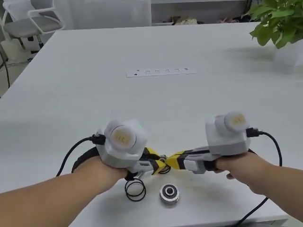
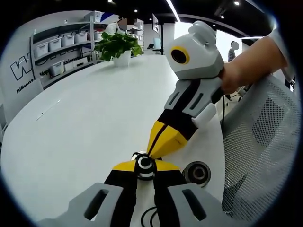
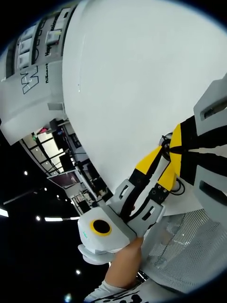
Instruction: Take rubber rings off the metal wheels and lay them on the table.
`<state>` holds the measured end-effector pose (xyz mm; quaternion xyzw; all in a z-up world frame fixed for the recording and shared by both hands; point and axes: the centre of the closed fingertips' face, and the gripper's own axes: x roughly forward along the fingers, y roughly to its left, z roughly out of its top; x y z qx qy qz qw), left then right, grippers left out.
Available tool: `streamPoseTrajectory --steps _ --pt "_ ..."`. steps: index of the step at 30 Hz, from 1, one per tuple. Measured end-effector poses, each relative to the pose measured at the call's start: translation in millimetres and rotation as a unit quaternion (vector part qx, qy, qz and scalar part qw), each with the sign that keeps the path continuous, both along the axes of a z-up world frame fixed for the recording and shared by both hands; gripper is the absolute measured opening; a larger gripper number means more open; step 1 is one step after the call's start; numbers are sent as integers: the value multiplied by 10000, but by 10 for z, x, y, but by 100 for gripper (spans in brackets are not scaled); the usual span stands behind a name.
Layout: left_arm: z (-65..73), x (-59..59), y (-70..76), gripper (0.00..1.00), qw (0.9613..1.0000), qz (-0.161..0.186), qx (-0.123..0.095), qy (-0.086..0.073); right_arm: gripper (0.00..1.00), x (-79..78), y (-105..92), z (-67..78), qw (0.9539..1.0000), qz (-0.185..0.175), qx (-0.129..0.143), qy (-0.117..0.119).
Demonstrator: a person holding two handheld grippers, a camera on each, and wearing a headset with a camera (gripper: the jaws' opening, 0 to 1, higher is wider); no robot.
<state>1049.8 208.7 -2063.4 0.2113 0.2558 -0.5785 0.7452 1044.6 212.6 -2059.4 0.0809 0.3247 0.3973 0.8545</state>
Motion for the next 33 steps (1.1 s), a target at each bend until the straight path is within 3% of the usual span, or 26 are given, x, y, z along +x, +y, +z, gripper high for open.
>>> streamPoseTrajectory --steps 2,20,23,28,33 --pt "1 1 -1 7 10000 4 -2 -2 0 7 38 66 9998 3 173 -28" --pt "9 -1 -2 7 10000 -17 -18 -71 0 11 -47 5 9999 -20 -1 -103" --pt "8 -2 -3 7 10000 -10 -23 -34 0 14 -54 4 9999 -30 0 -103" --pt "19 -6 1 9 9998 30 -62 189 0 20 -62 16 9999 -46 36 -98" --pt "33 -22 51 12 9998 -60 -21 161 0 27 -68 30 9999 -74 104 -75"
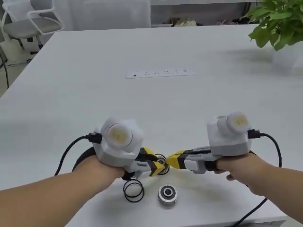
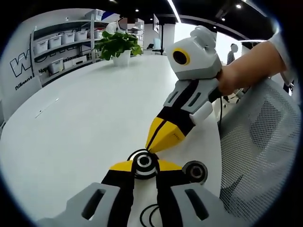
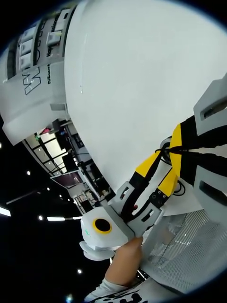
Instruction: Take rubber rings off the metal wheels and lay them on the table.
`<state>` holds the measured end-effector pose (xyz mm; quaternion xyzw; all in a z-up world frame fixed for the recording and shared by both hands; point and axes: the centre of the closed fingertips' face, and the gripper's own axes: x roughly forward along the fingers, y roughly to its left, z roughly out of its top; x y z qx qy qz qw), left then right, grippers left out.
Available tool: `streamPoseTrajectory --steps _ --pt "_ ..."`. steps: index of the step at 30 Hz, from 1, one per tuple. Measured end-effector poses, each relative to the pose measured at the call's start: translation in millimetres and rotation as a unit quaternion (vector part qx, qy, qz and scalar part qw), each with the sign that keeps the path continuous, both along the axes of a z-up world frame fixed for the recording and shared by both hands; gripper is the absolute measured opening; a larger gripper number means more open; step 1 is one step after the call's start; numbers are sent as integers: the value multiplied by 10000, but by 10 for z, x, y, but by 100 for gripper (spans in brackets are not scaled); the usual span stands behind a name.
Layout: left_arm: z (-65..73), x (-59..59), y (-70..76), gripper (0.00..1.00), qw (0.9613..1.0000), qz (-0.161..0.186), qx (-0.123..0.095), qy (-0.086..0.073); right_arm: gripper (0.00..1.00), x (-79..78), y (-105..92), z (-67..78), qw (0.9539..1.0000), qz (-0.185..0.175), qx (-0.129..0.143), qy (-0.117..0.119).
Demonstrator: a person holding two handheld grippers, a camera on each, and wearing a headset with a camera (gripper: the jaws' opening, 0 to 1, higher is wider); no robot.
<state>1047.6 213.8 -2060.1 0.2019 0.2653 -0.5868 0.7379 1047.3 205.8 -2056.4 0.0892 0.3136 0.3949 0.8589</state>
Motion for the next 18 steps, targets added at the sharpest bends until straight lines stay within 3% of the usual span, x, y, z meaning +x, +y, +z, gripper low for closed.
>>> streamPoseTrajectory --steps 9,18 --pt "72 -85 171 22 9997 -232 -5 -69 0 4 25 37 9998 -15 197 56" --pt "302 -134 239 26 9991 -151 -391 -4 0 -11 29 39 9996 5 280 104"
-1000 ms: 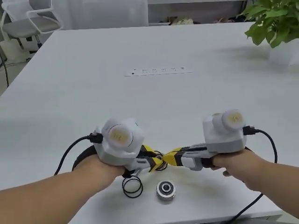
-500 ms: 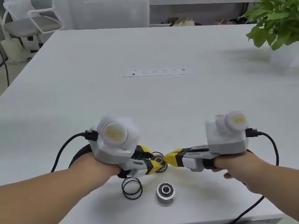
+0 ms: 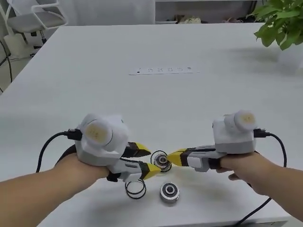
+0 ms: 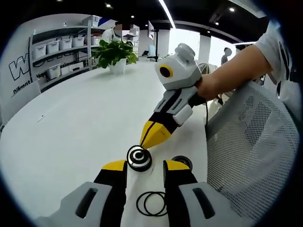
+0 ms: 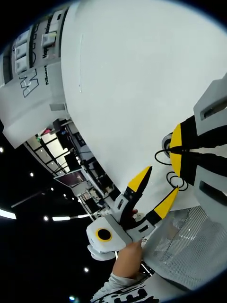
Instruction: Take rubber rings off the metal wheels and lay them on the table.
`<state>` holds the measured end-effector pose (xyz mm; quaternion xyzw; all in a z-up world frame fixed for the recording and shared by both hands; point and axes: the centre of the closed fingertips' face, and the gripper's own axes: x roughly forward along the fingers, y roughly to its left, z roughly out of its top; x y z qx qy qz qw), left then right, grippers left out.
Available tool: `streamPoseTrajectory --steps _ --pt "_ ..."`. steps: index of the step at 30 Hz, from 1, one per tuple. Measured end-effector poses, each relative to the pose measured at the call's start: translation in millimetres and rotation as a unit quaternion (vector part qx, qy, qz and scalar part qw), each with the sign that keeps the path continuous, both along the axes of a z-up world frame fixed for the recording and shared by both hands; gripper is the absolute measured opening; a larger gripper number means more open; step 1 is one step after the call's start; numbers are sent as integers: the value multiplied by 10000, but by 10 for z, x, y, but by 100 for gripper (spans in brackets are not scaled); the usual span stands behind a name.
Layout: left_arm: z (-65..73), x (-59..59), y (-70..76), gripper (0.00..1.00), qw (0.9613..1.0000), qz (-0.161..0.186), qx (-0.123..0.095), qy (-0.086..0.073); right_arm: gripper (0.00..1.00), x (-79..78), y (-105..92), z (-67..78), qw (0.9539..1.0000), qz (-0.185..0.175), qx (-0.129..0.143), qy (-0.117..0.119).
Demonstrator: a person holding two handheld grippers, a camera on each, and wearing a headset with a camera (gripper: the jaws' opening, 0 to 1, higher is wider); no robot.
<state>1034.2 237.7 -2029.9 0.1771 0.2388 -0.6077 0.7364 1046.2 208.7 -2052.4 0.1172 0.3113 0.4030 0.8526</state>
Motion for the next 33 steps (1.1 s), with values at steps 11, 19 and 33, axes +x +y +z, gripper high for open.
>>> streamPoseTrajectory --steps 11,19,33 --pt "202 -69 206 39 9999 14 -107 -83 0 -18 46 31 9999 61 113 21" --pt "413 -120 357 45 9992 127 -357 -97 0 -37 100 74 9998 111 173 14" --pt "546 -206 634 53 9984 294 -439 -199 0 -137 317 200 9988 376 316 35"
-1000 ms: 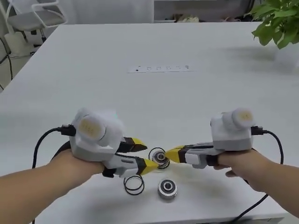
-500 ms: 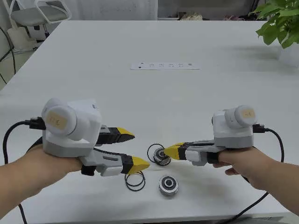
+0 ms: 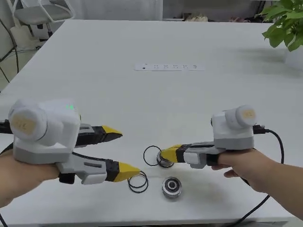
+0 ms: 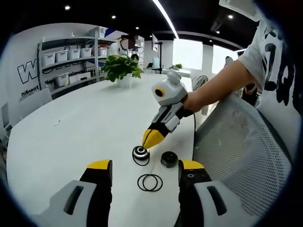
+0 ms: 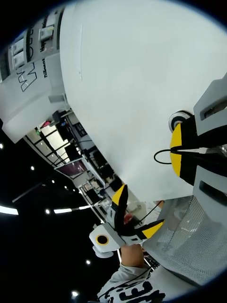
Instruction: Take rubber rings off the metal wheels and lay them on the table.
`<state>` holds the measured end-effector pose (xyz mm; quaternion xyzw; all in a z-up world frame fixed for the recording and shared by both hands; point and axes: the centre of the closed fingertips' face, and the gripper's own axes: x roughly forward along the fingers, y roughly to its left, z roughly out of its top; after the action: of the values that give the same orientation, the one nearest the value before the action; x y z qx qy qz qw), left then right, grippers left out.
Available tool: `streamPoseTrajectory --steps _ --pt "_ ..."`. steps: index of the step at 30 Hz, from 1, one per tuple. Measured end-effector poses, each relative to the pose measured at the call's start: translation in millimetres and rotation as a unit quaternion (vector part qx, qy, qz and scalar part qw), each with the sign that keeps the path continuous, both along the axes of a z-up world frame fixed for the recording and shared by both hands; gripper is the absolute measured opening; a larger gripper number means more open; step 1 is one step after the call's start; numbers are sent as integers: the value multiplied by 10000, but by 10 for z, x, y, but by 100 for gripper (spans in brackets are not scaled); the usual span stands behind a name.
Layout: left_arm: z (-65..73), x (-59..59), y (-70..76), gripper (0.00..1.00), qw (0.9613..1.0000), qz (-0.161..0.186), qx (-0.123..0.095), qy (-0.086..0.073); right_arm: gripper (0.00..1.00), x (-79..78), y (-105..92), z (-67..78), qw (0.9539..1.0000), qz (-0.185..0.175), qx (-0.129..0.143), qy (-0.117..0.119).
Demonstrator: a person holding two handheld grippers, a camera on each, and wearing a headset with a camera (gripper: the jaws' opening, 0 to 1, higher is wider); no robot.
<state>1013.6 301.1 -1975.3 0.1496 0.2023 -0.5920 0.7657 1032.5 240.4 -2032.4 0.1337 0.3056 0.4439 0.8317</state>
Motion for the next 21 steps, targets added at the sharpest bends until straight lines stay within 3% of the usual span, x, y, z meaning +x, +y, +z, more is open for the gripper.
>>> streamPoseTrajectory --steps 14,21 --pt "57 1 199 60 9996 269 -75 26 0 -42 166 14 9995 273 78 157" --pt "87 17 284 62 9992 390 -110 27 0 -72 269 -42 9988 427 -37 240"
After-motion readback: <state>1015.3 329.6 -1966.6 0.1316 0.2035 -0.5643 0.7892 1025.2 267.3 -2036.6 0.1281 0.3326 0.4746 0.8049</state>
